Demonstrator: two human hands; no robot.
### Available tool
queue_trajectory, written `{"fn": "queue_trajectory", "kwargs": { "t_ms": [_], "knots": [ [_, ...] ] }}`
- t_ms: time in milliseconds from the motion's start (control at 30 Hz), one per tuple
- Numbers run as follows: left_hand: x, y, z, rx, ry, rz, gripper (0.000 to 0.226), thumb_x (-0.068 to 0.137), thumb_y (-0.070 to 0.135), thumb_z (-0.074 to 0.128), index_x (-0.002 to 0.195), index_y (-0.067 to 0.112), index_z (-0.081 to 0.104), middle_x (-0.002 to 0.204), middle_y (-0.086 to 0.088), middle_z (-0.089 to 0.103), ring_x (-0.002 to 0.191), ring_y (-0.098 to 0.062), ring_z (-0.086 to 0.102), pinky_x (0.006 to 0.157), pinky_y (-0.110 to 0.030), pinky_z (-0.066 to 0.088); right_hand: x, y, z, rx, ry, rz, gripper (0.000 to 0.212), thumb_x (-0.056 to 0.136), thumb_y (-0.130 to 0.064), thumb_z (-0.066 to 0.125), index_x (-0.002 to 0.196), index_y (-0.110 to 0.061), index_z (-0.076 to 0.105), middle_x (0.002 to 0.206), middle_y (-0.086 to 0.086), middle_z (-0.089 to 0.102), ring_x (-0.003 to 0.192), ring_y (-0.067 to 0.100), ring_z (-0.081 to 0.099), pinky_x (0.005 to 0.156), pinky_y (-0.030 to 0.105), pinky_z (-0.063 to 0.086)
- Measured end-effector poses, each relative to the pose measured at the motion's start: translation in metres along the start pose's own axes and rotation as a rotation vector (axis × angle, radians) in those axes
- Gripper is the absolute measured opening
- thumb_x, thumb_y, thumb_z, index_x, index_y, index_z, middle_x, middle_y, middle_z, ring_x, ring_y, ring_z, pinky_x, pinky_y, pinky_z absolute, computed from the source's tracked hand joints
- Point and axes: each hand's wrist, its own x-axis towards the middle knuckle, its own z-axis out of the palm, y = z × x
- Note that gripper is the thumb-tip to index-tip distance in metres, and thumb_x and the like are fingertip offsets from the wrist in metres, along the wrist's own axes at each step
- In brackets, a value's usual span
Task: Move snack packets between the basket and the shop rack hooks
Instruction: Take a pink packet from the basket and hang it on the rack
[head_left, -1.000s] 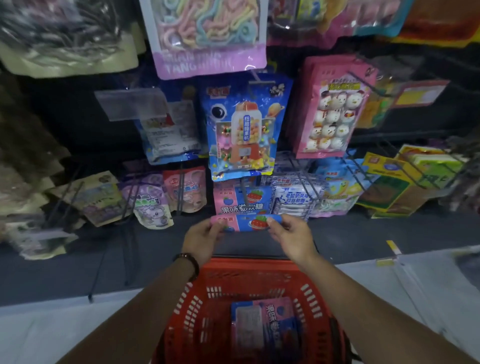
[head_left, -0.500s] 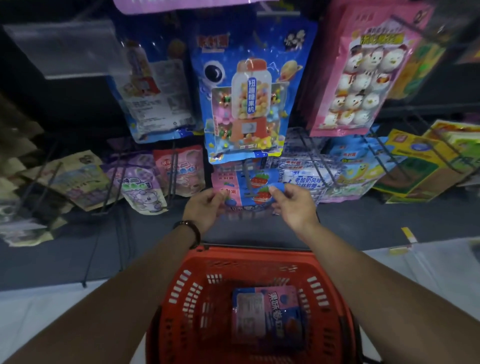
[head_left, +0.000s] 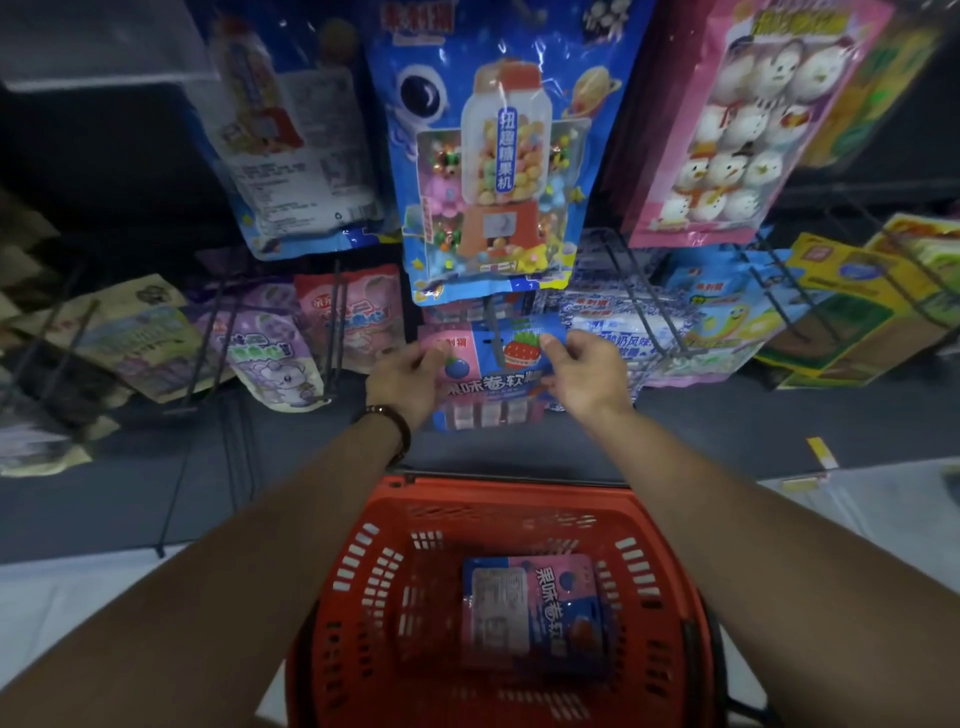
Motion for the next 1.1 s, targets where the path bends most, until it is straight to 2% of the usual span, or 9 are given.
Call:
{"fn": "queue_trajectory", "kwargs": {
  "t_ms": [100, 200, 267, 367, 433, 567, 700, 900, 1100],
  "knots": [
    [0.003, 0.004, 0.003, 0.017, -0.017, -0.045, 0.024, 0.103, 0.045, 0.065, 0.093, 0.027, 0.078, 0.102, -0.001, 0.081, 0.084, -0.027, 0.08, 0.075, -0.041, 0.068, -0.002, -0.009, 0.002, -0.065, 0.084, -0.001, 0.038, 0.098, -0.05, 0.069, 0.075, -0.023, 0.056, 0.078, 0.006, 0.074, 0.077, 0.034, 0.077, 0.077, 0.055, 0.063],
    [0.0, 0.006, -0.002, 0.108, -0.015, -0.034, 0.036, 0.093, 0.059, 0.063, 0.09, 0.025, 0.076, 0.101, -0.003, 0.08, 0.088, -0.027, 0.08, 0.083, -0.049, 0.066, -0.011, -0.013, -0.001, -0.049, 0.122, -0.01, 0.021, 0.1, -0.039, 0.072, 0.104, -0.021, 0.064, 0.096, -0.003, 0.074, 0.089, 0.022, 0.075, 0.088, 0.042, 0.061],
    [-0.003, 0.006, -0.011, 0.335, -0.006, 0.029, 0.041, 0.095, 0.057, 0.06, 0.087, 0.018, 0.072, 0.096, -0.006, 0.078, 0.091, -0.03, 0.076, 0.08, -0.042, 0.061, -0.027, -0.009, -0.008, -0.094, 0.119, -0.022, 0.027, 0.102, -0.034, 0.07, 0.117, -0.013, 0.063, 0.098, -0.003, 0.07, 0.086, 0.017, 0.069, 0.078, 0.025, 0.052],
    [-0.023, 0.007, -0.03, 0.535, -0.119, 0.06, 0.049, 0.084, 0.067, 0.061, 0.101, 0.022, 0.073, 0.103, -0.002, 0.078, 0.1, -0.029, 0.074, 0.086, -0.038, 0.058, -0.063, 0.015, -0.023, -0.191, 0.088, -0.074, 0.009, 0.102, -0.024, 0.068, 0.103, -0.017, 0.064, 0.087, -0.008, 0.069, 0.074, 0.008, 0.064, 0.065, 0.008, 0.043],
    [-0.047, 0.0, -0.039, 0.714, -0.235, 0.092, 0.056, 0.08, 0.07, 0.053, 0.103, 0.024, 0.075, 0.107, 0.0, 0.078, 0.106, -0.027, 0.072, 0.09, -0.036, 0.054, -0.088, 0.048, -0.029, -0.293, 0.034, -0.073, 0.006, 0.1, -0.019, 0.068, 0.094, -0.02, 0.07, 0.083, -0.008, 0.074, 0.074, 0.012, 0.068, 0.072, 0.018, 0.048],
    [-0.096, -0.035, -0.032, 0.869, -0.466, 0.185, 0.018, 0.101, 0.043, 0.065, 0.1, 0.029, 0.077, 0.1, 0.009, 0.077, 0.099, -0.013, 0.07, 0.088, -0.03, 0.051, -0.128, 0.13, -0.028, -0.629, -0.187, 0.111, 0.01, 0.095, -0.024, 0.066, 0.09, -0.021, 0.074, 0.089, 0.004, 0.08, 0.086, 0.026, 0.076, 0.076, 0.03, 0.054],
    [-0.117, -0.08, -0.012, 0.824, -0.602, 0.189, 0.012, 0.1, 0.033, 0.068, 0.103, 0.029, 0.078, 0.106, 0.01, 0.079, 0.103, -0.012, 0.071, 0.097, -0.034, 0.054, -0.156, 0.2, -0.01, -0.796, -0.393, 0.402, 0.025, 0.1, -0.026, 0.062, 0.115, -0.01, 0.076, 0.116, 0.017, 0.077, 0.111, 0.035, 0.074, 0.085, 0.036, 0.056],
    [-0.116, -0.105, 0.016, 0.896, -0.719, 0.184, 0.027, 0.098, 0.053, 0.065, 0.108, 0.03, 0.075, 0.107, 0.008, 0.077, 0.102, -0.016, 0.07, 0.093, -0.035, 0.056, -0.185, 0.259, 0.015, -0.46, -0.221, 0.703, 0.042, 0.1, -0.017, 0.059, 0.141, -0.008, 0.055, 0.134, 0.016, 0.066, 0.121, 0.036, 0.065, 0.085, 0.03, 0.05],
    [-0.097, -0.117, 0.019, 0.981, -0.753, 0.18, 0.023, 0.102, 0.047, 0.061, 0.113, 0.031, 0.072, 0.113, 0.006, 0.075, 0.101, -0.018, 0.07, 0.09, -0.041, 0.06, -0.176, 0.302, 0.041, -0.603, -0.147, 0.71, 0.071, 0.095, -0.024, 0.066, 0.156, -0.005, 0.035, 0.15, 0.021, 0.053, 0.135, 0.04, 0.057, 0.113, 0.044, 0.047]
  ]
}}
